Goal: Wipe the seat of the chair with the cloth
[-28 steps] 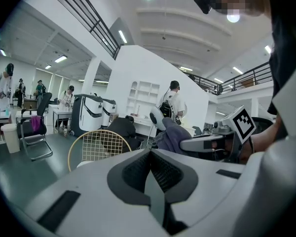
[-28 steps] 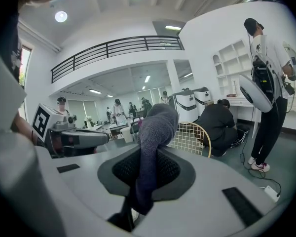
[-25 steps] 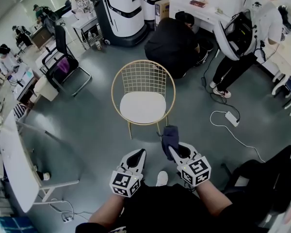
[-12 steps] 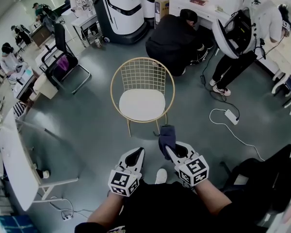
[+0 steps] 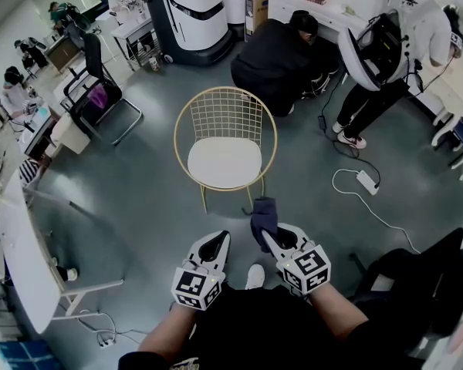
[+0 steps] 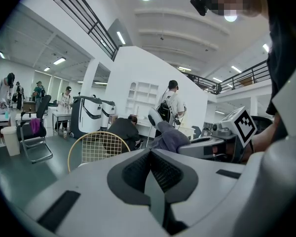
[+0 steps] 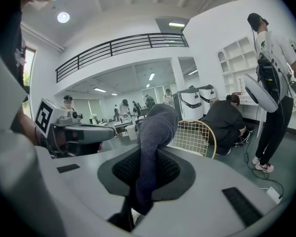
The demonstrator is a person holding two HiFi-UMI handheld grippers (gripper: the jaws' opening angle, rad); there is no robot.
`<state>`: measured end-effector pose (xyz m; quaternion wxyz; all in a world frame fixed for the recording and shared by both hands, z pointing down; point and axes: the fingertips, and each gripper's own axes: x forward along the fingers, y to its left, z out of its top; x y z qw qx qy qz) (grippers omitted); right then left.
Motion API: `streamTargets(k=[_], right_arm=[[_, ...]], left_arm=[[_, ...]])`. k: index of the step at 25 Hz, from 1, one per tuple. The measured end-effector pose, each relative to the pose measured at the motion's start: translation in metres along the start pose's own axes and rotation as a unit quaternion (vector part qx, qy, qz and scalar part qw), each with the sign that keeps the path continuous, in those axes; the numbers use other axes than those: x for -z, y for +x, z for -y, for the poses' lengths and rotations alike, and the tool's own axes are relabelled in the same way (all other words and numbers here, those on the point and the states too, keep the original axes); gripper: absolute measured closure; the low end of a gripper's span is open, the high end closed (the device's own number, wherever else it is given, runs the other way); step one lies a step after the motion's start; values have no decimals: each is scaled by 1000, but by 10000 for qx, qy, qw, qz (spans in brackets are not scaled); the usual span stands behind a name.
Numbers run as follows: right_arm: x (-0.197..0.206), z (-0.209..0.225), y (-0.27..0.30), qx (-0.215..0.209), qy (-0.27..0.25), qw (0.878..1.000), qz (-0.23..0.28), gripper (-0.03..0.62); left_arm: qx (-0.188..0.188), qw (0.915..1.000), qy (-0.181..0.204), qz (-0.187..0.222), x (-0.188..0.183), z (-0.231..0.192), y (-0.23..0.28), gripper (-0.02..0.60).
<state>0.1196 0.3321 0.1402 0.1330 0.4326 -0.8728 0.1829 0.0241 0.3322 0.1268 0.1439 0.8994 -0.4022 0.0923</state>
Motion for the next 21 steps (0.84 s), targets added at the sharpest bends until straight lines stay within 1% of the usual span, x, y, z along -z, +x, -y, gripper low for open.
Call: streamTargets(k=[21], right_arm=[[-2, -2, -2, -75, 3, 10000, -21, 533]], left_arm=[[-16, 10000, 17, -25, -2, 5, -1, 569]])
